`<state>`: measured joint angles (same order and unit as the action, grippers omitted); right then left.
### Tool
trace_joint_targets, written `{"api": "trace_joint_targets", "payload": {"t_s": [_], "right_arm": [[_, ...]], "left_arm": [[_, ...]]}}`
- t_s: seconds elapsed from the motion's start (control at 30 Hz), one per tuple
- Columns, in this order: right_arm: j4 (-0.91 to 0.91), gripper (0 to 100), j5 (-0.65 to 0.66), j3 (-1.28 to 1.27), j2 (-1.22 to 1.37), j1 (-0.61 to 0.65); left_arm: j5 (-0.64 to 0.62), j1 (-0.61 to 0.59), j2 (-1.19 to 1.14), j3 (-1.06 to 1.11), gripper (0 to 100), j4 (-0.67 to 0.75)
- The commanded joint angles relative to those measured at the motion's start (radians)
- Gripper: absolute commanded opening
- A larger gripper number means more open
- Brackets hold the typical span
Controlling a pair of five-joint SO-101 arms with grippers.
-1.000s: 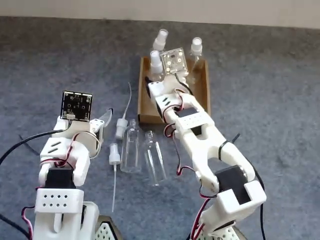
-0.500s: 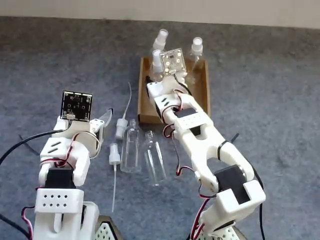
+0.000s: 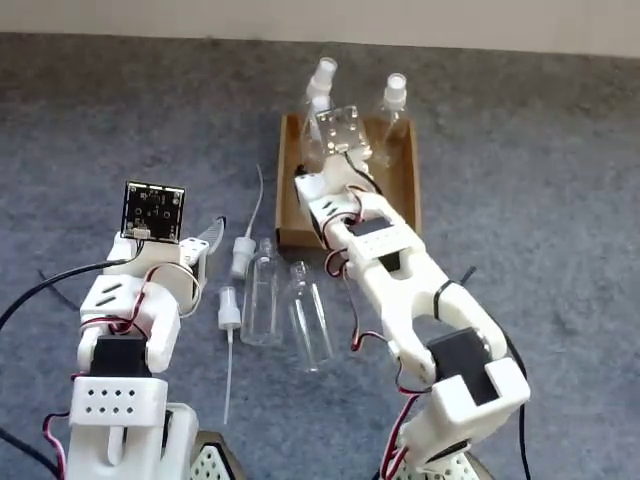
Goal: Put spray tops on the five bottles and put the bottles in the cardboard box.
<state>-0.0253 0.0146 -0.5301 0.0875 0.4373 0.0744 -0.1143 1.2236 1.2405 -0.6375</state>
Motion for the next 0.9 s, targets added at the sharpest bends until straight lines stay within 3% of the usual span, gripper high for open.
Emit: {"api": "trace_joint_targets", "payload": {"t_s": [0.0,0.37,0.7,0.87], "right_arm": [[-0.019,20.9,-0.006,0.021,-0.093,0.01],[-0.151,21.0,-0.006,0.022,-0.294,0.021],[-0.461,21.0,-0.006,0.022,-0.585,0.025],[-0.722,21.0,-0.006,0.022,-0.642,0.102]], "left_arm": [[-0.009,0.001,0.01,-0.004,24,0.025],[-0.008,0.013,0.008,-0.002,24,0.023],[-0.009,0.01,0.008,0.005,24,0.025],[-0.003,-0.134,0.005,-0.016,24,0.021]]}}
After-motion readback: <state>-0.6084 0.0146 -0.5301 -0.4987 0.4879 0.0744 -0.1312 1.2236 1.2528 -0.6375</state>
